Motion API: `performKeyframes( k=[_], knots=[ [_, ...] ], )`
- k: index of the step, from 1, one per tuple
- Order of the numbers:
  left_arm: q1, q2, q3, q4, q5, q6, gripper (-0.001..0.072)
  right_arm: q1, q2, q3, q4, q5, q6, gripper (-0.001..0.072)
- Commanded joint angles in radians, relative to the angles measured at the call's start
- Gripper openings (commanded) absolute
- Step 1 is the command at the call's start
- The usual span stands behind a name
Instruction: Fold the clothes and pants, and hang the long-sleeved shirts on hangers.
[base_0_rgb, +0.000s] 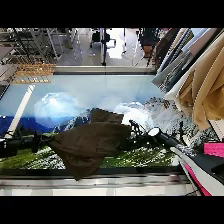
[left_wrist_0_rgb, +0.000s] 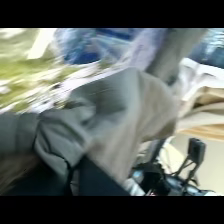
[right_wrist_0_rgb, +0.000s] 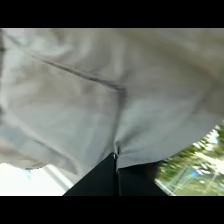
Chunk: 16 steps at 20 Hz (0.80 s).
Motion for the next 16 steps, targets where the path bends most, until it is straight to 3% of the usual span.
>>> performKeyframes(
  k=[1, 3, 6, 9, 14, 16],
  knots=[
    [0.002, 0.006, 0.04, -0.166, -0.031, 0.069, 0.0008, 0.001, 0.083, 0.071, -0.147, 0.088, 0.016, 0.0009],
    [0.008, 0.053, 0.156, -0.173, -0.144, 0.064, 0.0008, 0.001, 0.204, 0.179, -0.35, 0.155, 0.122, 0.0008],
    [0.008, 0.17, 0.413, -0.208, -0.305, -0.01, 0.0008, 0.001, 0.422, 0.433, -0.613, 0.282, 0.232, 0.0008],
    [0.008, 0.317, 0.671, -0.287, -0.389, -0.068, 0.0009, 0.002, 0.629, 0.738, -0.665, 0.273, 0.249, 0.0009],
    [0.008, 0.581, 0.985, -0.34, -0.281, -0.06, 0.0009, 0.002, 0.786, 1.098, -0.638, -0.026, 0.246, 0.0009],
    [0.008, 0.649, 1.057, -0.34, -0.191, -0.035, 0.0009, 0.002, 0.777, 1.183, -0.64, -0.063, 0.214, 0.0009]
  ],
)
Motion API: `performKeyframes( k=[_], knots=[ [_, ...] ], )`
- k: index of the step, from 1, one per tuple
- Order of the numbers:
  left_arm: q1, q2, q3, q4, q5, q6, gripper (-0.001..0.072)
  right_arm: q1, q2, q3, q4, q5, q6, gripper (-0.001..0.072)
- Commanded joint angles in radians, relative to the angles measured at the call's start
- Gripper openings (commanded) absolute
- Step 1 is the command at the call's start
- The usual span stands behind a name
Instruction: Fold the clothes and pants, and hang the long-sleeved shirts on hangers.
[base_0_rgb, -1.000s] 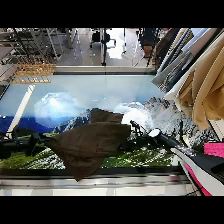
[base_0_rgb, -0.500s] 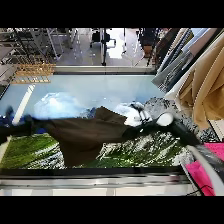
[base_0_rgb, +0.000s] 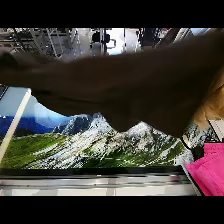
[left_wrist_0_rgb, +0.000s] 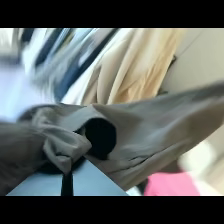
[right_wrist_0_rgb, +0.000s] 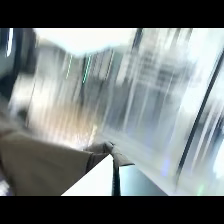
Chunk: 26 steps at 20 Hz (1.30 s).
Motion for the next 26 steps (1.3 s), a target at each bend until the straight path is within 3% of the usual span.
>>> performKeyframes(
  k=[1, 5, 9, 11, 13, 14, 16, 17, 18, 19, 20, 23, 24, 26],
  knots=[
    [0.001, 0.142, 0.147, -0.018, 0.155, 0.037, 0.0009, 0.001, 0.024, 0.174, -0.026, -0.124, -0.042, 0.0009],
    [0.0, 0.144, 0.122, 0.036, 0.168, 0.042, 0.0009, 0.001, -0.113, 0.172, -0.202, -0.075, -0.045, 0.0009],
    [-0.104, 0.048, -0.2, 0.125, 0.179, 0.037, 0.0009, -0.016, -0.417, 0.084, -0.252, 0.006, -0.045, 0.001],
    [-0.23, -0.039, -0.412, 0.286, 0.334, 0.053, 0.0009, -0.037, -0.603, 0.034, -0.248, -0.026, -0.045, 0.001],
    [-0.322, -0.168, -0.557, 0.397, 0.607, 0.078, 0.001, -0.063, -0.797, 0.025, -0.222, -0.132, -0.044, 0.001],
    [-0.343, -0.259, -0.587, 0.405, 0.735, 0.078, 0.0009, -0.075, -0.889, 0.026, -0.193, -0.227, -0.044, 0.001],
    [-0.346, -0.442, -0.56, 0.372, 0.872, 0.078, 0.0012, -0.09, -1.043, 0.057, -0.109, -0.356, -0.018, 0.0011],
    [-0.341, -0.519, -0.523, 0.366, 0.906, 0.078, 0.0042, -0.097, -1.111, 0.091, -0.062, -0.369, -0.01, 0.0017],
    [-0.335, -0.587, -0.467, 0.367, 0.907, 0.077, 0.0235, -0.107, -1.158, 0.126, -0.039, -0.357, 0.002, 0.0133],
    [-0.328, -0.634, -0.41, 0.367, 0.891, 0.077, 0.0542, -0.119, -1.184, 0.155, -0.04, -0.328, 0.057, 0.0367],
    [-0.315, -0.66, -0.362, 0.368, 0.858, 0.077, 0.0673, -0.136, -1.186, 0.167, -0.042, -0.277, 0.117, 0.052],
    [-0.248, -0.645, -0.306, 0.39, 0.661, 0.077, 0.0672, -0.199, -1.147, 0.179, -0.037, 0.053, 0.169, 0.0516],
    [-0.222, -0.633, -0.306, 0.431, 0.573, 0.055, 0.0638, -0.219, -1.135, 0.173, -0.037, 0.191, 0.169, 0.0514],
    [-0.174, -0.622, -0.306, 0.62, 0.385, -0.086, 0.0594, -0.25, -1.108, 0.113, -0.028, 0.411, 0.168, 0.0514]
  ],
)
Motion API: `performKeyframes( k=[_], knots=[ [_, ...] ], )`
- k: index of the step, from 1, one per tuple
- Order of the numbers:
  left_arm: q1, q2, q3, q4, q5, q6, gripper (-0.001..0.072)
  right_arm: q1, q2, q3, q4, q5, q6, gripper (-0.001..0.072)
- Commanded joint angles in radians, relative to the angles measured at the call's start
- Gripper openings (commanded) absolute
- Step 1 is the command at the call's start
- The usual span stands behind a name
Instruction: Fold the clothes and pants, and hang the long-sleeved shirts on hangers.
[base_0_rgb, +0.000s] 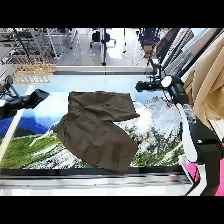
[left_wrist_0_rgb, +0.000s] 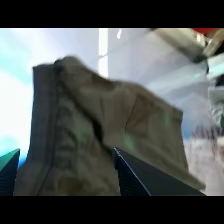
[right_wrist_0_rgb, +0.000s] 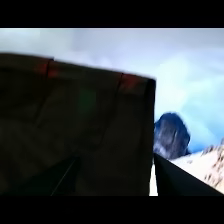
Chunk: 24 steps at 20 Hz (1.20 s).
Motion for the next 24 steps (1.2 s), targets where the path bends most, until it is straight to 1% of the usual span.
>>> performKeyframes(
  k=[1, 2, 3, 4, 5, 6, 7, 8, 12, 13, 14, 15, 16, 18, 19, 20, 21, 22, 23, 24],
  knots=[
    [0.077, -0.005, 0.02, 0.285, -0.333, -0.193, 0.0595, -0.056, 0.038, -0.092, 0.047, 0.422, 0.024, 0.0514],
    [0.09, -0.005, 0.015, 0.369, -0.42, -0.212, 0.0595, -0.059, 0.072, -0.181, 0.102, 0.481, -0.01, 0.0515],
    [0.103, -0.004, 0.003, 0.414, -0.493, -0.211, 0.0594, -0.053, 0.11, -0.283, 0.162, 0.51, -0.043, 0.0518],
    [0.113, -0.004, -0.01, 0.418, -0.545, -0.21, 0.0594, -0.035, 0.153, -0.401, 0.203, 0.507, -0.075, 0.0524],
    [0.115, -0.004, -0.023, 0.414, -0.581, -0.208, 0.0595, -0.008, 0.189, -0.505, 0.212, 0.478, -0.119, 0.0595],
    [0.115, -0.004, -0.031, 0.414, -0.602, -0.208, 0.0594, 0.029, 0.214, -0.6, 0.211, 0.423, -0.167, 0.0697],
    [0.108, -0.004, -0.035, 0.401, -0.619, -0.208, 0.0594, 0.068, 0.222, -0.663, 0.211, 0.364, -0.211, 0.0701],
    [0.101, -0.004, -0.036, 0.377, -0.634, -0.207, 0.0594, 0.11, 0.217, -0.707, 0.207, 0.297, -0.225, 0.0701],
    [0.079, -0.003, -0.035, 0.285, -0.652, -0.181, 0.0594, 0.23, 0.14, -0.721, 0.104, 0.069, -0.232, 0.0696],
    [0.073, -0.003, -0.035, 0.281, -0.651, -0.181, 0.0594, 0.246, 0.119, -0.708, 0.077, 0.031, -0.231, 0.0665],
    [0.064, -0.003, -0.036, 0.278, -0.652, -0.181, 0.0594, 0.255, 0.106, -0.689, 0.035, 0.001, -0.221, 0.048],
    [0.056, -0.003, -0.036, 0.278, -0.651, -0.181, 0.0594, 0.257, 0.103, -0.659, -0.02, -0.017, -0.22, 0.0074],
    [0.047, -0.003, -0.036, 0.279, -0.651, -0.175, 0.0594, 0.253, 0.103, -0.613, -0.097, -0.039, -0.178, 0.0009],
    [0.018, -0.005, -0.039, 0.279, -0.646, -0.174, 0.0594, 0.228, 0.103, -0.488, -0.262, -0.122, -0.066, 0.0008],
    [0.0, -0.005, -0.047, 0.278, -0.629, -0.175, 0.0594, 0.204, 0.103, -0.428, -0.309, -0.187, -0.006, 0.0008],
    [-0.022, -0.005, -0.063, 0.278, -0.599, -0.176, 0.0594, 0.174, 0.103, -0.387, -0.319, -0.258, 0.044, 0.0011],
    [-0.051, -0.005, -0.088, 0.278, -0.549, -0.188, 0.0595, 0.142, 0.103, -0.36, -0.295, -0.309, 0.063, 0.0041],
    [-0.085, -0.005, -0.12, 0.275, -0.492, -0.203, 0.0595, 0.108, 0.103, -0.34, -0.251, -0.317, 0.089, 0.0319],
    [-0.118, -0.005, -0.154, 0.266, -0.438, -0.209, 0.0595, 0.077, 0.105, -0.323, -0.205, -0.26, 0.092, 0.0616],
    [-0.15, -0.005, -0.187, 0.263, -0.386, -0.209, 0.0595, 0.04, 0.11, -0.314, -0.153, -0.158, 0.096, 0.0573]
  ],
)
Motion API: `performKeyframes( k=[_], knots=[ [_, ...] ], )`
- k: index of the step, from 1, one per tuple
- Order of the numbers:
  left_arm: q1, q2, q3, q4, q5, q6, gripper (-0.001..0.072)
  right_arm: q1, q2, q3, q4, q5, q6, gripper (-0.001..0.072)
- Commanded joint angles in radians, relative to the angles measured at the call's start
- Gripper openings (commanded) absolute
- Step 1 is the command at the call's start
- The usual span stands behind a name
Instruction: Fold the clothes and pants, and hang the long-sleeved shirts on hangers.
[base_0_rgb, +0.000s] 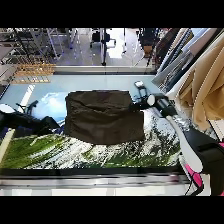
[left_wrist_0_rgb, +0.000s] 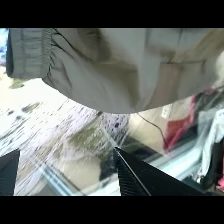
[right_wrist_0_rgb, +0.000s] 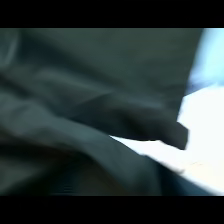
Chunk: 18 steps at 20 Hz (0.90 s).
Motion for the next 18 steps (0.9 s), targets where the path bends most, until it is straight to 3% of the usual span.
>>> performKeyframes(
  k=[1, 4, 6, 9, 14, 15, 17, 18],
  knots=[
    [-0.105, -0.001, -0.101, -0.011, 0.187, -0.02, 0.0594, -0.119, 0.011, 0.061, 0.118, 0.165, 0.072, 0.0515],
    [-0.135, -0.001, -0.159, -0.01, 0.249, -0.087, 0.0595, -0.255, 0.04, -0.023, 0.303, 0.463, 0.058, 0.0504],
    [-0.122, -0.001, -0.166, -0.01, 0.251, -0.116, 0.0595, -0.33, 0.116, -0.21, 0.419, 0.528, 0.029, 0.0505],
    [-0.102, -0.001, -0.166, -0.01, 0.292, -0.178, 0.0594, -0.399, 0.239, -0.534, 0.594, 0.488, -0.081, 0.0512],
    [-0.12, -0.04, -0.166, -0.019, 0.396, -0.286, 0.0591, -0.384, 0.257, -0.769, 0.722, 0.284, -0.098, 0.0514],
    [-0.126, -0.053, -0.166, -0.031, 0.408, -0.285, 0.0562, -0.366, 0.253, -0.777, 0.731, 0.232, -0.098, 0.0514],
    [-0.138, -0.073, -0.166, -0.06, 0.449, -0.285, 0.0371, -0.322, 0.238, -0.777, 0.776, 0.132, -0.098, 0.051],
    [-0.143, -0.082, -0.166, -0.066, 0.466, -0.285, 0.0311, -0.297, 0.23, -0.777, 0.803, 0.084, -0.098, 0.0505]
  ],
)
